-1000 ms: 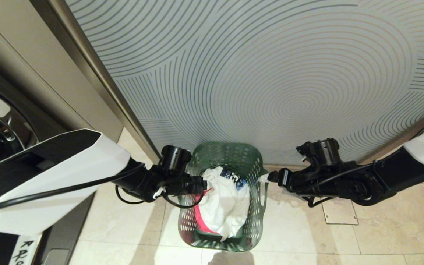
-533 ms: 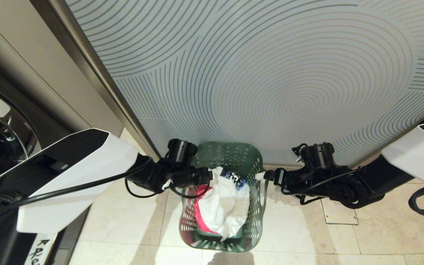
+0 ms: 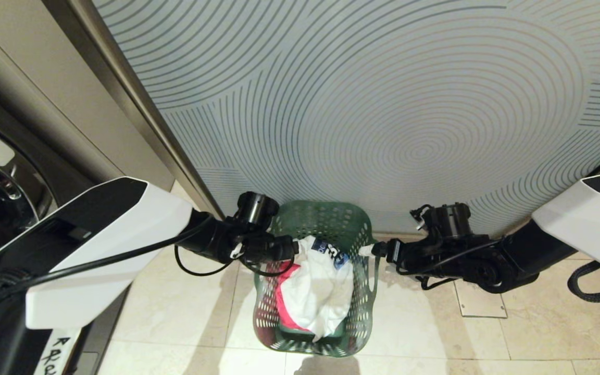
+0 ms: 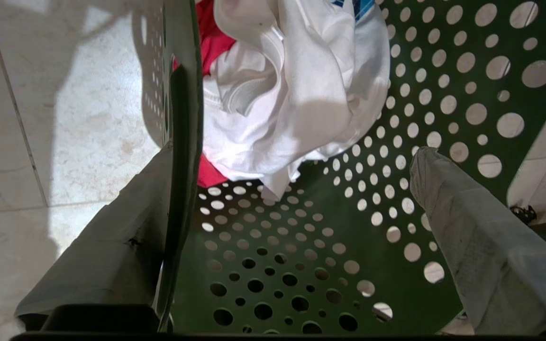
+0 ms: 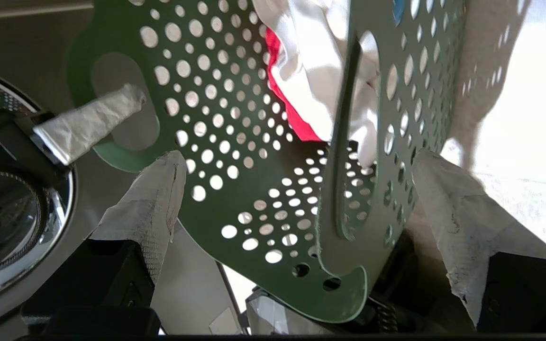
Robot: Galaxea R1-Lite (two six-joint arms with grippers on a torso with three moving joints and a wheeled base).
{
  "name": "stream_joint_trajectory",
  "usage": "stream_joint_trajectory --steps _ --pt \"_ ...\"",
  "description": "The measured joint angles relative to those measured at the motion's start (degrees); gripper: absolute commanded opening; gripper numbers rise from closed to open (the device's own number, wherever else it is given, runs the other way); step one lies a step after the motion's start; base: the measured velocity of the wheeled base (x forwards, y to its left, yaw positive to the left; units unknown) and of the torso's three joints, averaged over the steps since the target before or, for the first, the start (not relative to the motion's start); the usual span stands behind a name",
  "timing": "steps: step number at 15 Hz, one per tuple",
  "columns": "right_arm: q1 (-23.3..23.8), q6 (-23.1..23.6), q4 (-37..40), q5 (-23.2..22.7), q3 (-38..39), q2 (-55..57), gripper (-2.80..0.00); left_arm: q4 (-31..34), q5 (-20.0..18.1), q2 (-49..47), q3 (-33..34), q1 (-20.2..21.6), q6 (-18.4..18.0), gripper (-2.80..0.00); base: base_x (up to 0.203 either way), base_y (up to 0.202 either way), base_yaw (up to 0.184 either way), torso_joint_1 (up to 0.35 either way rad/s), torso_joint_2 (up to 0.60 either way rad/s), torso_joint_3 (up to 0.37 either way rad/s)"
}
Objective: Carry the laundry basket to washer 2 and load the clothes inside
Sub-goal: Pick up the clothes basket and put it beside the washing machine
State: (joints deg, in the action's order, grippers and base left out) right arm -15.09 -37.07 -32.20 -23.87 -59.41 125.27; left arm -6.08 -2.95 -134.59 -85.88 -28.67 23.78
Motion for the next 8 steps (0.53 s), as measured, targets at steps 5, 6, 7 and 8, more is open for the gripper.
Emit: stream_joint_trajectory --steps 5,6,7,8 --pt "0.05 -0.3 -0.18 -0.12 -2.22 1.34 0.0 1.71 -2.11 0.84 -0.52 -0.24 2.94 0.0 0.0 0.0 0.0 0.0 0.0 0.0" --pt "0.05 -0.47 -0.18 -0.2 -2.38 1.52 0.0 1.78 -2.3 0.88 -0.52 -0.46 3.97 0.0 0.0 0.0 0.0 0.0 0.0 0.0" --pt "0.05 -0.47 -0.2 -0.22 -2.46 1.67 0.0 1.78 -2.32 0.88 -0.5 -0.85 4.53 0.0 0.0 0.0 0.0 0.0 0.0 0.0" --pt "0.05 -0.33 -0.2 -0.2 -2.51 1.77 0.0 1.81 -2.34 0.88 -0.48 -1.13 4.85 0.0 0.0 0.0 0.0 0.0 0.0 0.0"
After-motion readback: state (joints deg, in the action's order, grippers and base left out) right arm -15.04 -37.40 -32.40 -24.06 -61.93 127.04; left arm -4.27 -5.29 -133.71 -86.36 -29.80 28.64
